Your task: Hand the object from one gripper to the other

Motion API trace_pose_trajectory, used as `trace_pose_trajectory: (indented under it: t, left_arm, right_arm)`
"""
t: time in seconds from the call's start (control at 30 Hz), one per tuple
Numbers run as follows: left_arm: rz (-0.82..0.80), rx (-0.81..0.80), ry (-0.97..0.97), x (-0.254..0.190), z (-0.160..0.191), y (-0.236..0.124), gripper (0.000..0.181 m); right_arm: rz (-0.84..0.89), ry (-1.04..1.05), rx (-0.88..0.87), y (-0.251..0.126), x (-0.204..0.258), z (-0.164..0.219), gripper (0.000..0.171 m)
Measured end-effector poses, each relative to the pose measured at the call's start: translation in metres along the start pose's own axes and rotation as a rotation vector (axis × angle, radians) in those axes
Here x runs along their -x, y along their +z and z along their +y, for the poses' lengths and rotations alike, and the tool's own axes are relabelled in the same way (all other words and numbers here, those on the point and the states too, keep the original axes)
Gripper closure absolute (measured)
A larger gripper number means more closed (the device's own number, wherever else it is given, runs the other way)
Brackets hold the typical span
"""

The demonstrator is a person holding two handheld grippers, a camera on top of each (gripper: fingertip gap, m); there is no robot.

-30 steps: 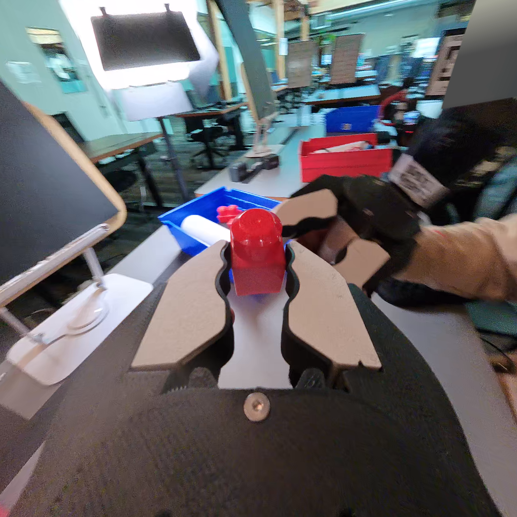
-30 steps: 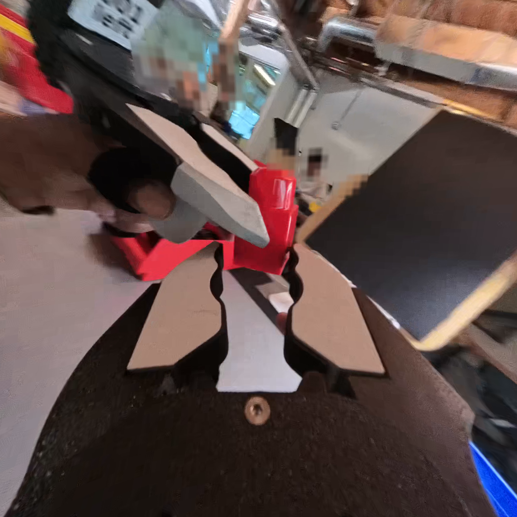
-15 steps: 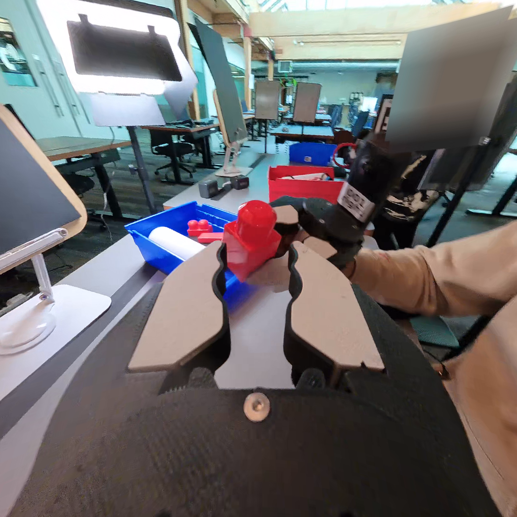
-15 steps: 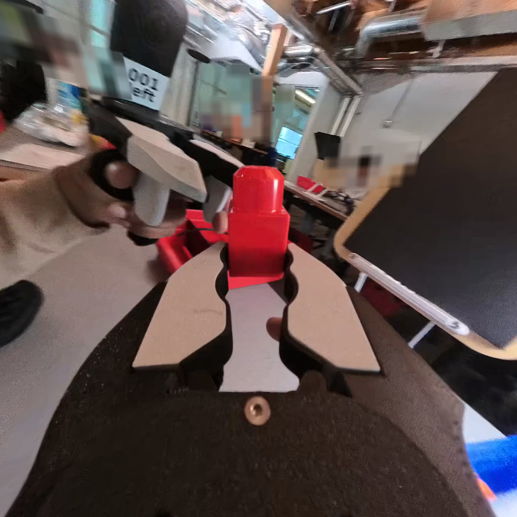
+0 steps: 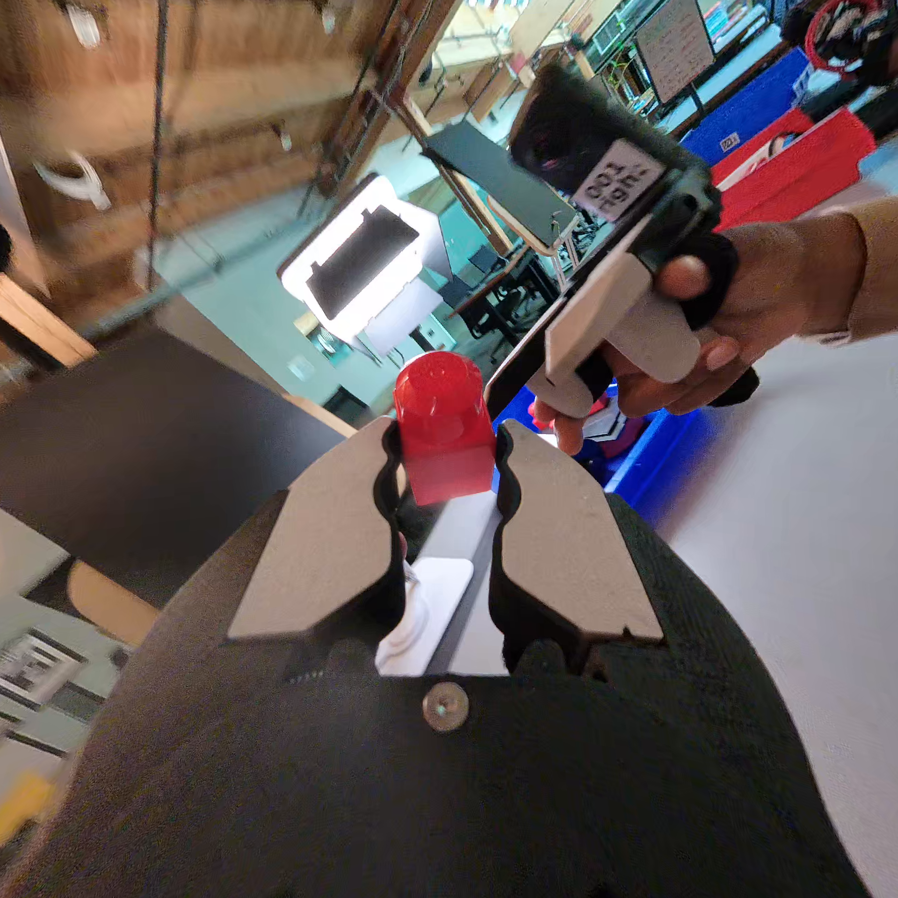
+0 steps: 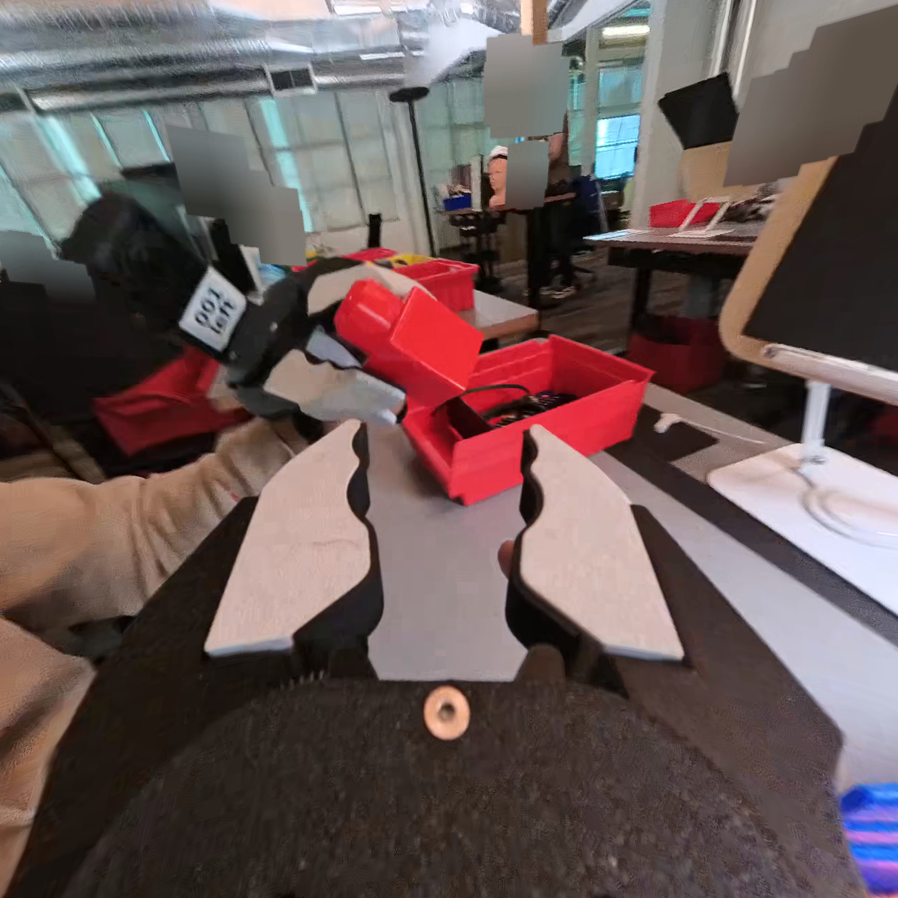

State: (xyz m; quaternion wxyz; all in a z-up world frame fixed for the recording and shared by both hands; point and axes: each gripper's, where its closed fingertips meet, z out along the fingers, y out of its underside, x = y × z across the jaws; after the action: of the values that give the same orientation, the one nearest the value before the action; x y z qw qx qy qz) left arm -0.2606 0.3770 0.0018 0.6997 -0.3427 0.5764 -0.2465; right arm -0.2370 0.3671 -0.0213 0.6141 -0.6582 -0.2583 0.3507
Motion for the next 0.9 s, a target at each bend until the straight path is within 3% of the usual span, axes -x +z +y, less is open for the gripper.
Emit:
trace_pose_trajectory:
  t: [0.17, 0.23, 0.33, 0.43, 0.6, 0.67, 0.73, 0.8, 0.9]
  left_arm:
    - [-0.077, 0.003, 0.356, -0.028, 0.001, 0.015, 0.144]
    - [-0.124, 0.001, 0.503, -0.037, -0.001, 0.019, 0.144]
    - [-0.138, -0.023, 0.515, -0.039, -0.006, 0.019, 0.145]
    - [-0.058, -0.052, 0.270, -0.030, -0.005, 0.016, 0.142]
    - [0.223, -0.130, -0.615, -0.006, -0.003, 0.008, 0.132]
    - [0.347, -0.095, -0.841, -0.016, -0.004, 0.012, 0.124]
    - [0.419, -0.012, -0.914, -0.034, 0.001, 0.019, 0.126]
    - [0.439, 0.134, -0.879, -0.052, 0.016, 0.025, 0.140]
    - [0.401, 0.144, -0.783, -0.051, 0.024, 0.026, 0.143]
  right_arm:
    - [-0.213, 0.180, 0.029, 0.011, 0.026, 0.009, 0.086]
    - [-0.197, 0.187, 0.004, 0.016, 0.026, 0.010, 0.091]
    - [-0.210, 0.159, -0.010, 0.013, 0.025, 0.009, 0.098]
    - [-0.109, -0.077, -0.069, 0.005, 0.019, -0.005, 0.098]
    - [0.298, -0.719, -0.074, -0.017, -0.008, -0.022, 0.098]
    - [0.394, -0.915, -0.019, -0.010, -0.011, -0.013, 0.098]
    - [0.468, -1.084, 0.047, 0.001, -0.012, 0.000, 0.098]
    - [0.519, -1.221, 0.090, 0.010, -0.011, 0.010, 0.098]
    - [0.515, -1.262, 0.136, 0.014, -0.013, 0.017, 0.100]
